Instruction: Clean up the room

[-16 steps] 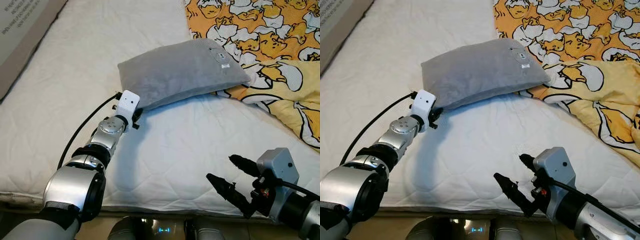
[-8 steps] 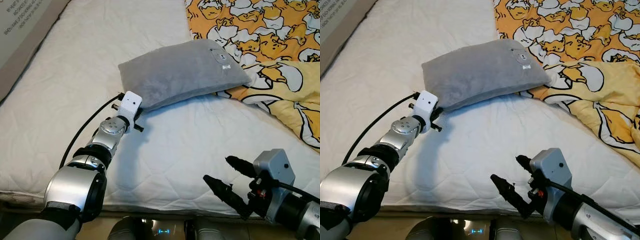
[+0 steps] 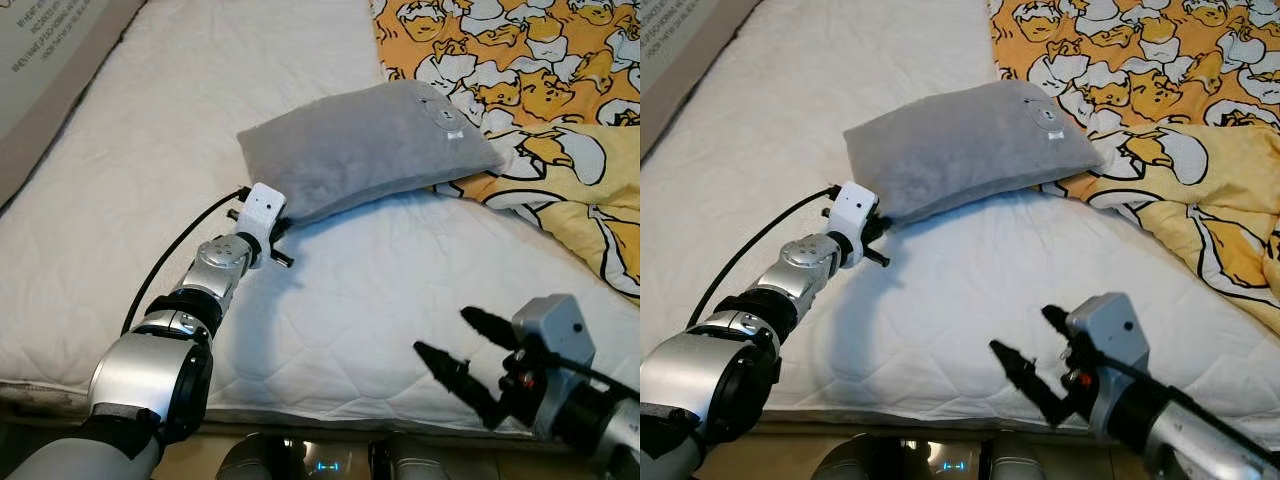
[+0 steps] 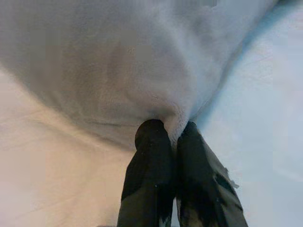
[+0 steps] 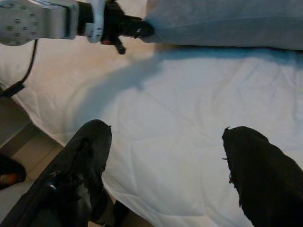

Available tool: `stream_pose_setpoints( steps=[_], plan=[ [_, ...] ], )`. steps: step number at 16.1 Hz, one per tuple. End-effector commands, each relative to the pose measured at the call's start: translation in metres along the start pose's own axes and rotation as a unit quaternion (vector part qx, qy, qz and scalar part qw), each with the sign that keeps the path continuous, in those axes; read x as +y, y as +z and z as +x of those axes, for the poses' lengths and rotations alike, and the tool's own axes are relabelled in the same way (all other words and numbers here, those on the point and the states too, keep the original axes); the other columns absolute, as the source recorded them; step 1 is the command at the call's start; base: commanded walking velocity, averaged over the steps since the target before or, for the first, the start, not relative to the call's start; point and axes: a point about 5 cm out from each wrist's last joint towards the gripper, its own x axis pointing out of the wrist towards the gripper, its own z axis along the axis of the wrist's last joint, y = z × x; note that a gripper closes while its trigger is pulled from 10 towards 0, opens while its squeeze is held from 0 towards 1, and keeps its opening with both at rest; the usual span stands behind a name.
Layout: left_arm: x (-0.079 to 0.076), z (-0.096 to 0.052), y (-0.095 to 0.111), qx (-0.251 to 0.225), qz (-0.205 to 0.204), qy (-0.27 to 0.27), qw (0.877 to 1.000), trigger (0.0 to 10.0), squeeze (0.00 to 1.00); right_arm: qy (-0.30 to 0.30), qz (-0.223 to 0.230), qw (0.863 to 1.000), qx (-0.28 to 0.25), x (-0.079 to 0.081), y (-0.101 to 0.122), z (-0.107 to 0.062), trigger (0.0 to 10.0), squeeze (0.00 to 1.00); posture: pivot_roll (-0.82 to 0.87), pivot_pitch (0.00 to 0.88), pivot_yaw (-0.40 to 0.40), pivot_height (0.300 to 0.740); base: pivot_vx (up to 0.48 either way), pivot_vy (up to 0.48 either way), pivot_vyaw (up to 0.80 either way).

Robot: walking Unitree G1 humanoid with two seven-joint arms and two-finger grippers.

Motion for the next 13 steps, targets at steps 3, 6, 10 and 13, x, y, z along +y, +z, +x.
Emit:
stream_pose_setpoints(
  steps=[3,6,10,13],
  plan=[
    [-0.017,0.002,-0.001,0.010,0.017,-0.105,0.994,0.0,0.00,-0.021,-0.006,1.000,-0.009,-0.005,0.002,0.001,10.0,0.00,-0.32,0.139,0.042,0.740,0.000,0.000,0.00],
    [-0.026,-0.003,-0.008,0.022,0.015,-0.204,0.979,0.0,0.00,-0.027,-0.006,1.000,-0.011,-0.006,0.001,-0.001,10.0,0.00,-0.32,0.141,0.052,0.740,0.000,0.000,0.00],
    [-0.028,-0.018,-0.018,0.033,0.018,-0.336,0.941,0.0,0.00,-0.058,-0.003,0.998,-0.016,-0.013,-0.001,-0.003,10.0,0.00,-0.32,0.130,0.079,0.740,0.000,0.000,0.00],
    [-0.039,-0.024,-0.019,0.013,0.023,-0.408,0.913,0.0,0.00,-0.084,-0.005,0.996,-0.012,-0.020,-0.005,-0.003,10.0,0.00,-0.31,0.117,0.096,0.740,0.000,0.000,0.00]
  ],
)
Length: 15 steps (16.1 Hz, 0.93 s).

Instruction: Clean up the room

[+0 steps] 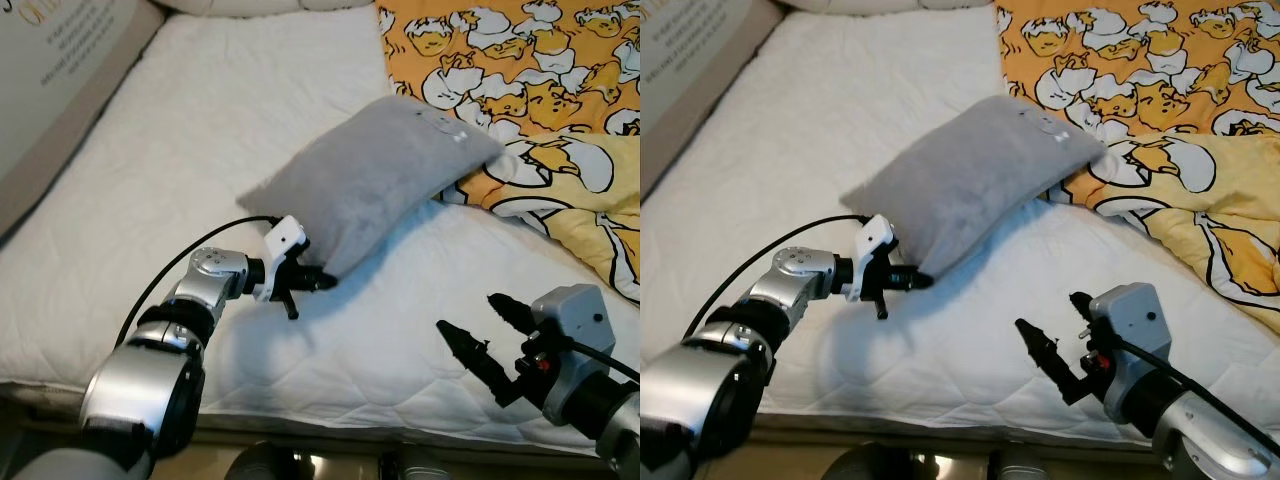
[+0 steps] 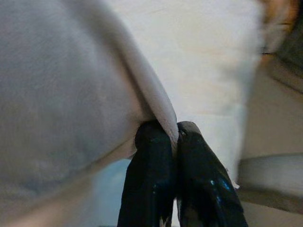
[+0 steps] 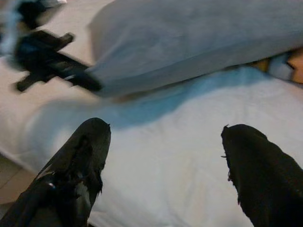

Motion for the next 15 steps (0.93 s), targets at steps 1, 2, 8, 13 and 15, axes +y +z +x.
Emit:
stream_pose_setpoints(
  steps=[1,2,8,13,15],
  plan=[
    [-0.011,0.005,-0.005,-0.004,0.005,-0.054,0.999,0.0,0.00,-0.019,-0.001,1.000,0.001,-0.005,-0.002,0.001,10.0,0.00,-0.30,0.113,0.099,0.740,0.000,0.000,0.00],
    [-0.018,0.009,-0.005,-0.019,0.009,-0.076,0.997,0.0,0.00,-0.026,0.001,1.000,-0.002,-0.008,-0.002,0.002,10.0,0.00,-0.30,0.109,0.103,0.740,0.000,0.000,0.00],
    [-0.077,0.040,0.005,-0.094,0.019,-0.133,0.986,0.0,0.00,-0.041,0.007,0.999,-0.009,-0.012,-0.010,0.015,10.0,0.00,-0.27,0.062,0.120,0.740,0.000,0.000,0.00],
    [-0.108,0.099,0.032,-0.103,0.051,-0.077,0.990,0.0,0.00,-0.098,0.025,0.995,-0.020,-0.029,-0.019,0.034,10.0,0.00,-0.24,0.000,0.132,0.740,0.000,0.000,0.00],
    [-0.107,0.109,0.030,-0.068,0.090,0.002,0.994,10.0,0.00,-0.144,0.035,0.988,-0.035,-0.043,-0.018,0.043,10.0,0.00,-0.23,0.000,0.136,0.740,0.000,0.000,0.00]
  ],
)
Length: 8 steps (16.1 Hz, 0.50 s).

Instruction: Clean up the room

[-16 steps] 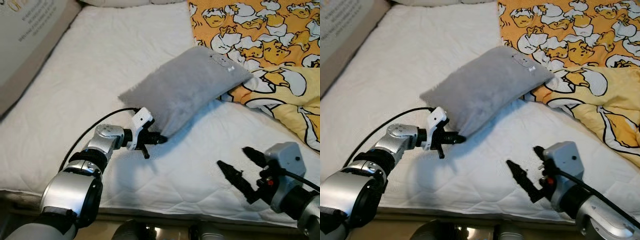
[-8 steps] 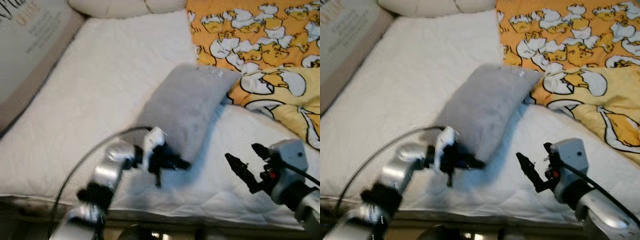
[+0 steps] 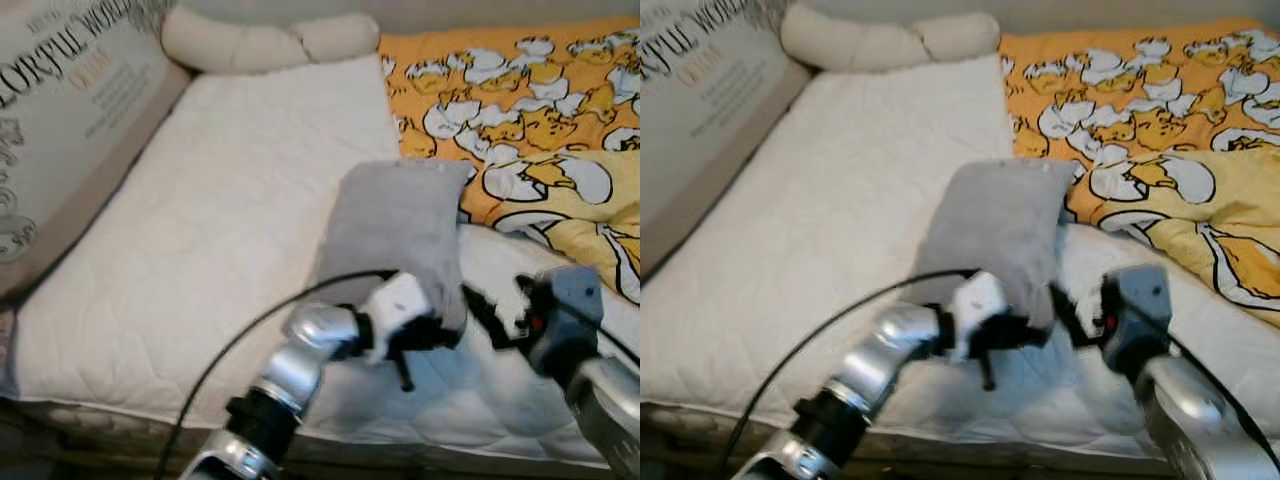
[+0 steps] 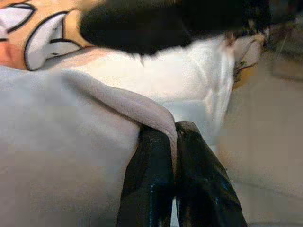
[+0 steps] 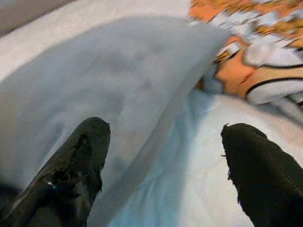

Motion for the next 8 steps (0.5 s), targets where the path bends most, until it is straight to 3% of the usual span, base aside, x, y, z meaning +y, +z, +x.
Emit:
stream_pose_setpoints(
  steps=[1,2,4,8],
  plan=[
    [0.006,-0.001,-0.002,0.003,0.004,0.041,0.999,10.0,0.56,-0.022,0.003,1.000,-0.011,-0.005,0.001,0.004,10.0,0.00,-0.23,0.000,0.136,0.740,0.000,0.000,0.00],
    [0.015,-0.005,-0.004,-0.001,-0.008,0.065,0.998,10.0,1.00,-0.025,0.023,0.999,-0.023,-0.005,0.003,0.011,10.0,0.00,-0.22,0.000,0.133,0.740,0.000,0.000,0.00],
    [0.020,-0.011,0.000,-0.010,-0.015,0.068,0.998,10.0,1.00,-0.025,0.030,0.999,-0.023,-0.005,0.001,0.019,10.0,0.00,-0.20,0.000,0.118,0.740,0.000,0.000,0.00],
    [0.006,-0.034,0.006,-0.029,-0.021,-0.026,0.999,10.0,1.00,-0.063,0.056,0.996,-0.026,-0.013,-0.001,0.040,10.0,0.00,-0.17,0.000,0.091,0.740,0.000,0.000,0.00]
  ],
)
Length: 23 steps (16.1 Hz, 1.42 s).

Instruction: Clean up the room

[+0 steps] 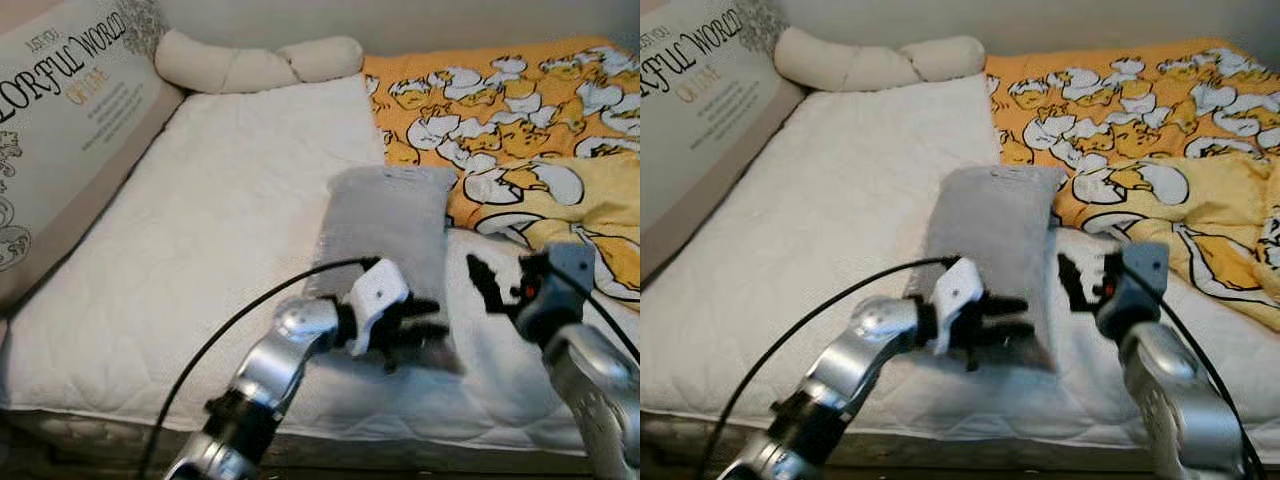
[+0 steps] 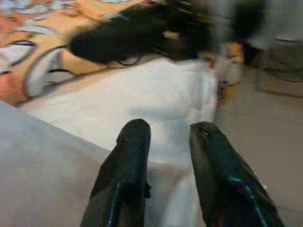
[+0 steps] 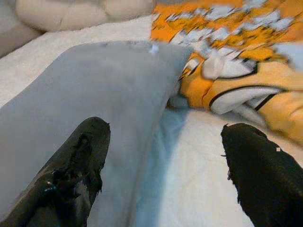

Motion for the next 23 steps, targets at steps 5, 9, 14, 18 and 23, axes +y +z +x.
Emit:
stream_pose_setpoints(
  steps=[5,9,14,18,23],
  plan=[
    [0.059,-0.056,0.016,-0.056,-0.066,0.309,0.947,10.0,1.00,-0.006,0.005,1.000,-0.024,0.007,0.002,-0.003,10.0,0.00,-0.16,0.000,0.077,0.740,0.000,0.000,0.00],
    [0.078,-0.136,0.006,-0.046,-0.050,0.523,0.849,10.0,1.00,0.016,0.015,1.000,-0.019,0.027,-0.012,-0.014,10.0,0.00,-0.13,0.000,0.058,0.740,0.000,0.000,0.00],
    [0.041,-0.164,-0.026,0.038,-0.035,0.578,0.814,10.0,0.82,0.020,0.041,0.999,-0.003,0.048,-0.028,-0.011,10.0,0.00,-0.10,0.000,0.048,0.740,0.000,-0.204,-0.48],
    [0.040,-0.165,-0.028,0.060,-0.025,0.583,0.810,10.0,0.67,0.010,0.025,1.000,-0.006,0.050,-0.027,0.003,10.0,0.00,-0.08,0.000,0.033,0.740,0.000,-0.072,0.00],
    [0.048,-0.172,-0.030,0.056,-0.040,0.613,0.787,10.0,0.65,0.016,-0.022,0.999,-0.018,0.059,-0.029,0.013,10.0,0.00,-0.06,0.000,0.032,0.740,0.000,0.000,0.00]
  ],
)
